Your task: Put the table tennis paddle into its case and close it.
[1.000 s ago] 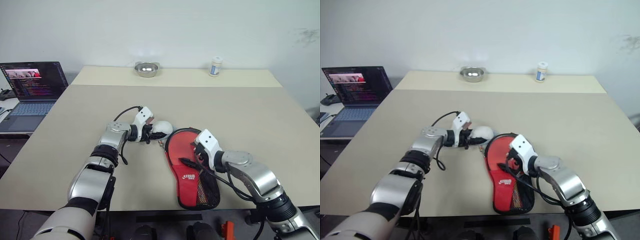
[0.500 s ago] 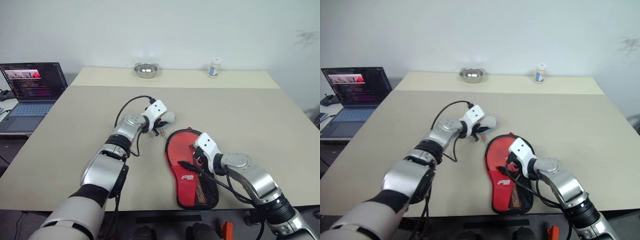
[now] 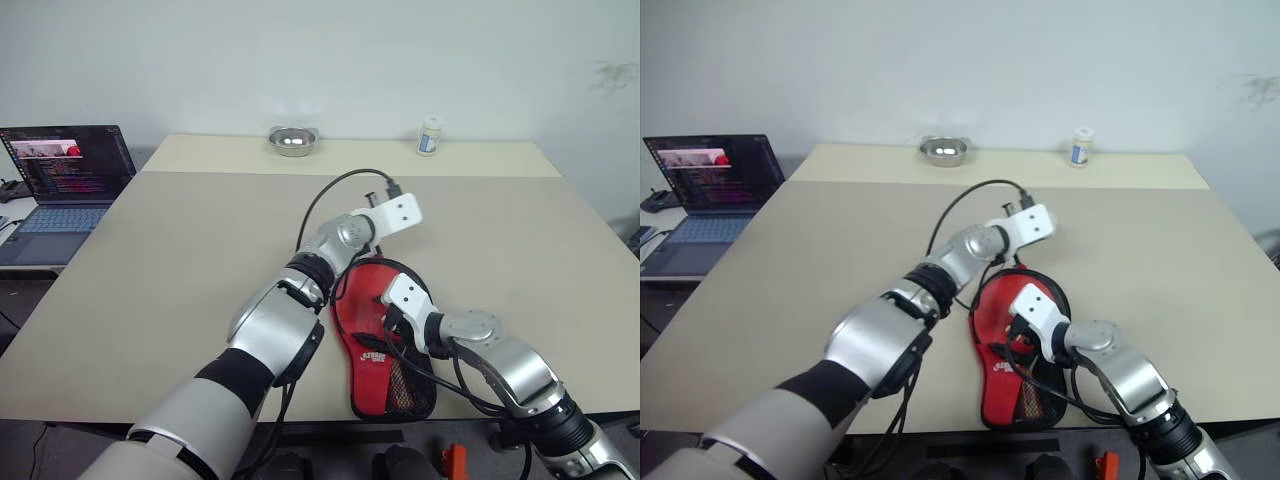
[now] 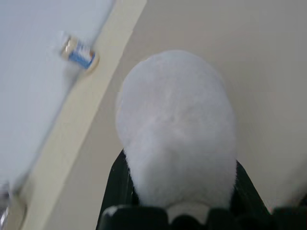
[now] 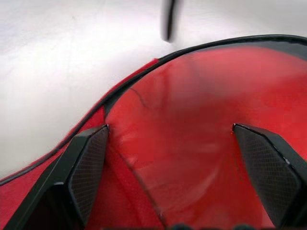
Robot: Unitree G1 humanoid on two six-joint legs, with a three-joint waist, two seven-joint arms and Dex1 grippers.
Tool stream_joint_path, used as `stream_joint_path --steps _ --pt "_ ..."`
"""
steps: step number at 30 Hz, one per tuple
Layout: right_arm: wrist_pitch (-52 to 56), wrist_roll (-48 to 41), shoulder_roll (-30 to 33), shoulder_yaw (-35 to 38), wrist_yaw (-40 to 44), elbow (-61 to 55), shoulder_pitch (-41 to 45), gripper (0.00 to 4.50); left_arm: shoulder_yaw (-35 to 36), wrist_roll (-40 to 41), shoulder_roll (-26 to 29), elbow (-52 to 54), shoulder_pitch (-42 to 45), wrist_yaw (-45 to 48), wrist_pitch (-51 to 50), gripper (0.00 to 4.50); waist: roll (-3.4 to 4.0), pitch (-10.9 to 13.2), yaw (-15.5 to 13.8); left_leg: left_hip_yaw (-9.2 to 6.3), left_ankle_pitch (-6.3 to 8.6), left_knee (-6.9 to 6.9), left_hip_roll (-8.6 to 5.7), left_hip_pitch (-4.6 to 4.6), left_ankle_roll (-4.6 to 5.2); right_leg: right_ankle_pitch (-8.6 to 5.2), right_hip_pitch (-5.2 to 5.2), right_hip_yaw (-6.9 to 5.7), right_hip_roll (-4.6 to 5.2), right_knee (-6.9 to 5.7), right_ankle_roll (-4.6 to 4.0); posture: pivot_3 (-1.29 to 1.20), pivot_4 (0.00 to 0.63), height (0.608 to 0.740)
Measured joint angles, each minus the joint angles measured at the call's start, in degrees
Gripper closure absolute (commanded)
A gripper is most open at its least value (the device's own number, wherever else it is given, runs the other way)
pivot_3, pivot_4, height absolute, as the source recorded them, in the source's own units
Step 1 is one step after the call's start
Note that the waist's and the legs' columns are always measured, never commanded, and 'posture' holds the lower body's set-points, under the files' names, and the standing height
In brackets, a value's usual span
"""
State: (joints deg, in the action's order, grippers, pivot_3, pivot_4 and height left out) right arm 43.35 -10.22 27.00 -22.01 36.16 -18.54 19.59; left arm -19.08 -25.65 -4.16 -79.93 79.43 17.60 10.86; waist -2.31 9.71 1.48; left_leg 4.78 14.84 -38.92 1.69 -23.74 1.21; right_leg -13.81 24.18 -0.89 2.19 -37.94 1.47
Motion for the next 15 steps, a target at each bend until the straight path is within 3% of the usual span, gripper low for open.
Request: stream_joint_path --steps 6,15 --pt "1.38 1.14 -0.09 -1.47 -0.07 -2.09 -0.76 0.00 -0.90 -1.83 -5.05 -0.63 0.00 0.11 2.50 3.69 0.01 -0.02 0.02 0.01 0.00 -0.01 0.00 0.03 0.00 -0.07 -0.01 0.02 0.01 -0.01 0.12 0.00 0.150 0.740" --pt "2.40 2.26 -0.85 -1.55 -0.15 -2.47 -0.85 0.00 -0.70 -1.46 -5.40 -0.63 -0.07 6.11 4.55 3.69 0.08 -0.14 0.00 0.00 0.00 -0.01 0.01 0.08 0.01 -0.08 -0.04 0.01 0.00 -0.03 0.11 0.00 0.150 0.740"
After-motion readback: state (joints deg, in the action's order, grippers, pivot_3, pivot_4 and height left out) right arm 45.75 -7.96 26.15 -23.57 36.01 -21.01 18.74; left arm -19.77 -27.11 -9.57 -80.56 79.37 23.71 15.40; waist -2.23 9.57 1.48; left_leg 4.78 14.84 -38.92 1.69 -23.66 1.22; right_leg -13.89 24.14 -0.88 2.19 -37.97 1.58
